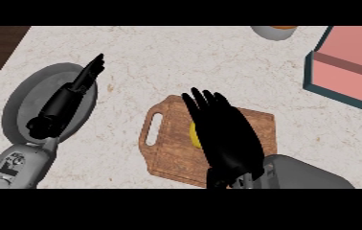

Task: Pick the lemon from the cutting board and place it in the cardboard box

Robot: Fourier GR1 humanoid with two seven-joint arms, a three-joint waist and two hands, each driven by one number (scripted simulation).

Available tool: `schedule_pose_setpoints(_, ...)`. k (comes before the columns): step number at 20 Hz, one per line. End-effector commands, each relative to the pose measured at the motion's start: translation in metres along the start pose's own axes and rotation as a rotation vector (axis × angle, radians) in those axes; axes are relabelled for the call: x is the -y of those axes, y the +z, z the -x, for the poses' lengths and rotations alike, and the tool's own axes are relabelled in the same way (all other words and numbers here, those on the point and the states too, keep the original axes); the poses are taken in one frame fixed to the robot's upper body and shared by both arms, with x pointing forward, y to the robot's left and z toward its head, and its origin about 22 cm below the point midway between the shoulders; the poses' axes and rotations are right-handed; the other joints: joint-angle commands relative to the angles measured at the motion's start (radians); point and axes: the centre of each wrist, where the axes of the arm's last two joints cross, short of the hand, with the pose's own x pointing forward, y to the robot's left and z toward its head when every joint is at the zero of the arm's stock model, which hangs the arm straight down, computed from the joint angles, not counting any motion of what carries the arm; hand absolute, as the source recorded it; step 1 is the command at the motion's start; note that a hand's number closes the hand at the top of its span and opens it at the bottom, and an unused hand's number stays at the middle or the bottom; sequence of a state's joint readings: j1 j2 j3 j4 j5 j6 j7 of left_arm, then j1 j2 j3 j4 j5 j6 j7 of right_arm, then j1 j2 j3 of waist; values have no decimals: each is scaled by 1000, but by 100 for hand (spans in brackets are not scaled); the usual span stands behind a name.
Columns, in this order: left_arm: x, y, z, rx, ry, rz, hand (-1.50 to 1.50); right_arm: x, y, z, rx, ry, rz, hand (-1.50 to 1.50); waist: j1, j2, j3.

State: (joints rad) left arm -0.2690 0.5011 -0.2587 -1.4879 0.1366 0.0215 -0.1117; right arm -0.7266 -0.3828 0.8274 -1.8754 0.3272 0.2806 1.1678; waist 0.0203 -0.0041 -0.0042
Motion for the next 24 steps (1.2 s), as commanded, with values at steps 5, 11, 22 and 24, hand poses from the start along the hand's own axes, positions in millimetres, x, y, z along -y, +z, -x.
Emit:
schedule_pose_setpoints(5, 2, 8, 5, -4, -10, -3, 0, -21, -26, -49, -224, 111, -35, -150, -7, 0, 2)
schedule_pose_setpoints(11, -5, 3, 10, -11, -17, -28, 0, -28, -40, -51, -244, 118, -9, -150, -22, 3, 3)
schedule_pose_setpoints(22, 1, 4, -1, -9, 20, -26, 0, -53, -52, -33, -304, 170, -59, -150, -25, 0, 4)
schedule_pose_setpoints(24, -8, 11, -8, -5, -7, -3, 0, -38, -60, -43, -311, 173, -46, -150, -16, -1, 4)
